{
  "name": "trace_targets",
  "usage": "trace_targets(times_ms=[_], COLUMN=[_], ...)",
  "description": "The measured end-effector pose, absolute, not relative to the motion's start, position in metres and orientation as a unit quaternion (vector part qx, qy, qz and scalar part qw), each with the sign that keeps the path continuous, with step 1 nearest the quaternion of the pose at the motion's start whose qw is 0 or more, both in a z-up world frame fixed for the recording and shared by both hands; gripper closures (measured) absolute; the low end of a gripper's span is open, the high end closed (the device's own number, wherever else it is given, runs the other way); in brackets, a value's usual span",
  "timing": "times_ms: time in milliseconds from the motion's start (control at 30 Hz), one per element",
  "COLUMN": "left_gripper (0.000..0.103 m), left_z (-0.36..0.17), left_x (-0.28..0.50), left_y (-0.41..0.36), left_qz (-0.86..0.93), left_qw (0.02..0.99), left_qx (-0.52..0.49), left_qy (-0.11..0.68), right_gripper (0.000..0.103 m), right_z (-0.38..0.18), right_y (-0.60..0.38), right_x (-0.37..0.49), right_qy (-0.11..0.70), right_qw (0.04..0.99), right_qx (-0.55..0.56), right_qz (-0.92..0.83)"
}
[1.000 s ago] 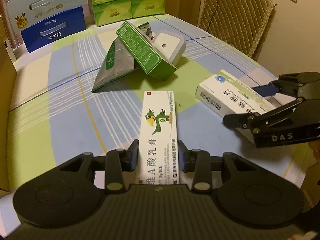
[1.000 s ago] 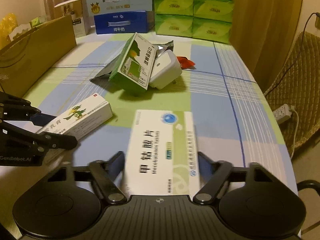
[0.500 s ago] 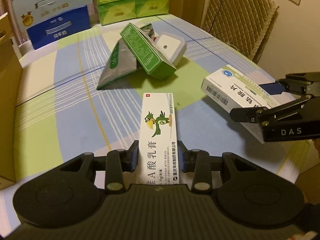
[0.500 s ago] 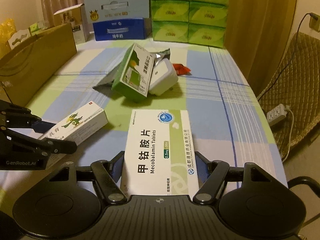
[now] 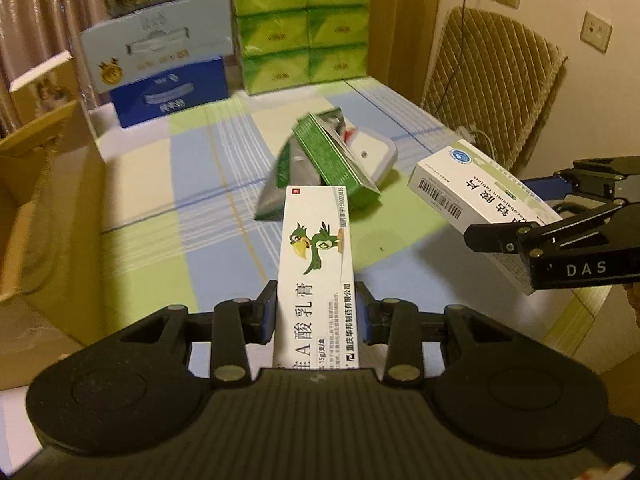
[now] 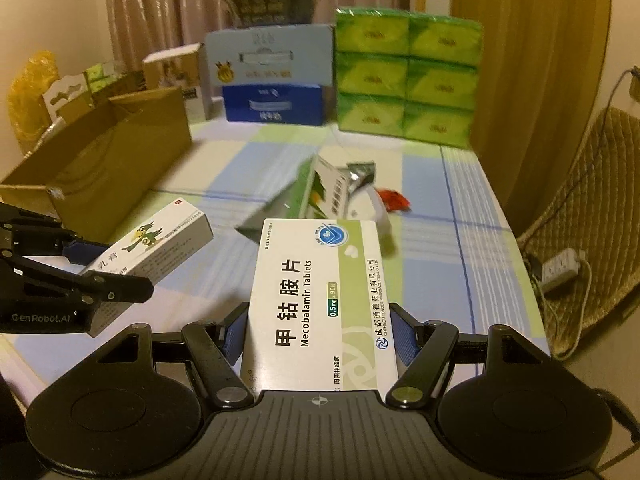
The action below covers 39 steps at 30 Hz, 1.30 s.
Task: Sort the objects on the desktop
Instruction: 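Carry both held medicine boxes over the cardboard box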
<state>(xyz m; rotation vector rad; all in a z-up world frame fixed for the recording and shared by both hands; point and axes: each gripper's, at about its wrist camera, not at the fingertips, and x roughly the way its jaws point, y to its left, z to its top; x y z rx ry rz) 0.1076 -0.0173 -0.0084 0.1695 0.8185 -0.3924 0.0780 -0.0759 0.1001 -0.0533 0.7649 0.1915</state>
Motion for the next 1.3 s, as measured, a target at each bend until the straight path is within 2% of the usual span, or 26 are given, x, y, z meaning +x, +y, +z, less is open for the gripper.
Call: trace_targets(times_ms=[600,1300], left_gripper=[0.070,0.070], left_z=[0.074,0.105], left_x=[0.092,0.102], left_y=[0.076,0.203], left_qz=[-0.126,-0.046], left_qw=[0.925,0.938], left_qx=[0.059,0.027], left_qy=[0.353,0.342], right_gripper=[0.035,0.035], right_z=[0.162,0.180], right_y=[0.025,0.152], right_x=[0.096,0.139], right_qy=[0.325,0.307], right_qw=[0.926,0.911], right_qx=[-0.052,-0.078], right_qz=[0.186,0.264])
